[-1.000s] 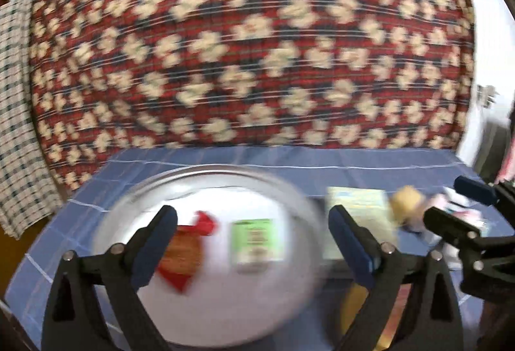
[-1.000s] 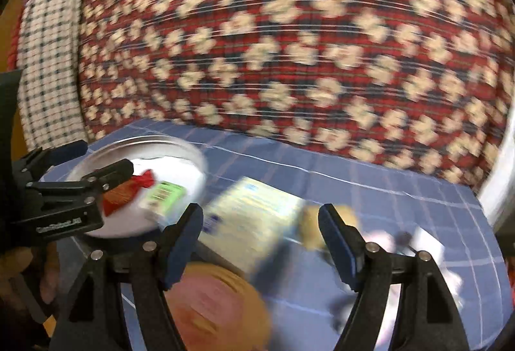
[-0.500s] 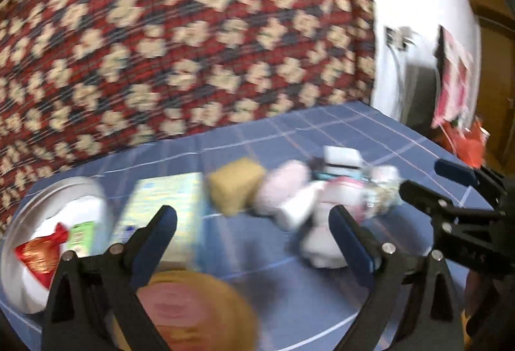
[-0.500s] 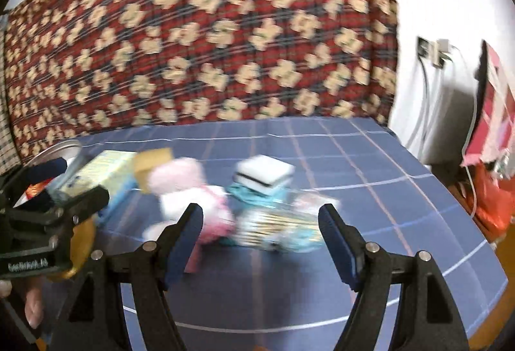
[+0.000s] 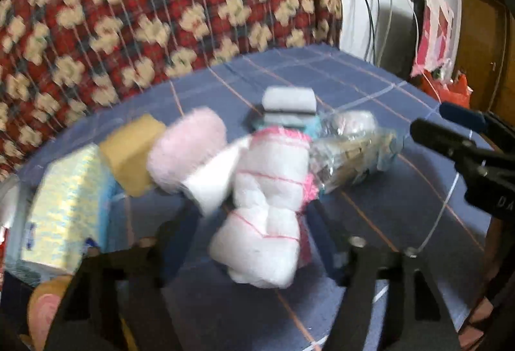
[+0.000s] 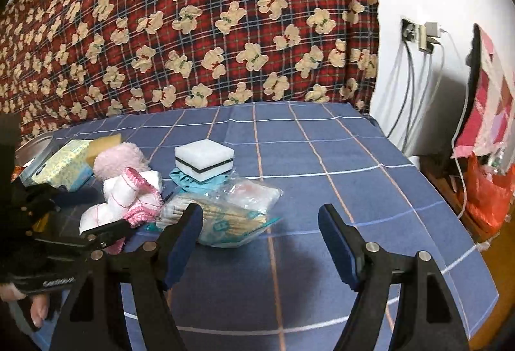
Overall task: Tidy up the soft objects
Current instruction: 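Withdraw both open tools from the tin toward the remaining items, then grasp the white-pink rolled towel with the left tool while the right grasps the stick bag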
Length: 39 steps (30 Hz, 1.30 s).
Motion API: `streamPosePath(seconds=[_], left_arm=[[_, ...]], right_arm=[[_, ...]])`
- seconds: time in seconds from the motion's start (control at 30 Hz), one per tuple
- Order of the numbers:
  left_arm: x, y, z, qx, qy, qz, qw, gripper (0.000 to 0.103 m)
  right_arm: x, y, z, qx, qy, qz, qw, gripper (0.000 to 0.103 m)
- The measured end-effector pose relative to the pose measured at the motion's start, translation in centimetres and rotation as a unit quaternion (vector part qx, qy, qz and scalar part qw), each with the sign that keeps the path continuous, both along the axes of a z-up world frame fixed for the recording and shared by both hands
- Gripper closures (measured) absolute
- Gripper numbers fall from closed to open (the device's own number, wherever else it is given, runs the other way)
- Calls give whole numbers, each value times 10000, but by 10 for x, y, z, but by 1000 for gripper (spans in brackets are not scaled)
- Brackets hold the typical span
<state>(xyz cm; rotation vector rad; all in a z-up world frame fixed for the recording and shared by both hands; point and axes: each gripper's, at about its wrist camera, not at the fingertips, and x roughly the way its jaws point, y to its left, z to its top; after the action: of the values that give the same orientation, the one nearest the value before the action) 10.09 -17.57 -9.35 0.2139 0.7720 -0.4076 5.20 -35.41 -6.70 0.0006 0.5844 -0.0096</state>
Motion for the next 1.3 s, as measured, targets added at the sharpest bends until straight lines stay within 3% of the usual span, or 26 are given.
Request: streamPosePath(seconds=[0.07, 0.17, 0.37, 0.57, 0.77, 0.93, 1.03, 1.13, 1.3], left_arm=[[1, -1, -1, -36, 47, -71, 10000, 63], [-8, -7, 2, 108, -177, -189, 9996, 73], [-17, 9, 15, -208, -640, 68, 9977, 74], [-18, 22, 20, -319, -831, 262, 9957, 74], [-12, 30, 17, -279, -781, 398, 9958, 74], [-9, 32, 15, -329, -685, 410, 9963, 74], [-11, 33, 16, -370, -721, 413, 9959, 74], [-10, 34, 16, -411, -704, 399, 9959, 74], [-10, 35, 16, -451, -716, 436, 9955, 74]], right_arm=[[4, -3, 0, 6, 10, 137, 9999, 27], [10, -1, -1, -50, 12, 406, 9992, 27], [23, 10, -4, -139, 130, 1176, 9929, 27], [34, 21, -9, -222, 298, 1794, 9831, 27], [51, 33, -17, -424, 544, 2101, 9752, 27], [61, 46, -29, -724, 922, 2469, 9619, 27], [67, 57, -39, -1179, 1154, 2436, 9557, 27], [69, 59, -41, -1163, 1224, 2496, 9535, 27], [74, 54, -42, -629, 1437, 2566, 9537, 47]])
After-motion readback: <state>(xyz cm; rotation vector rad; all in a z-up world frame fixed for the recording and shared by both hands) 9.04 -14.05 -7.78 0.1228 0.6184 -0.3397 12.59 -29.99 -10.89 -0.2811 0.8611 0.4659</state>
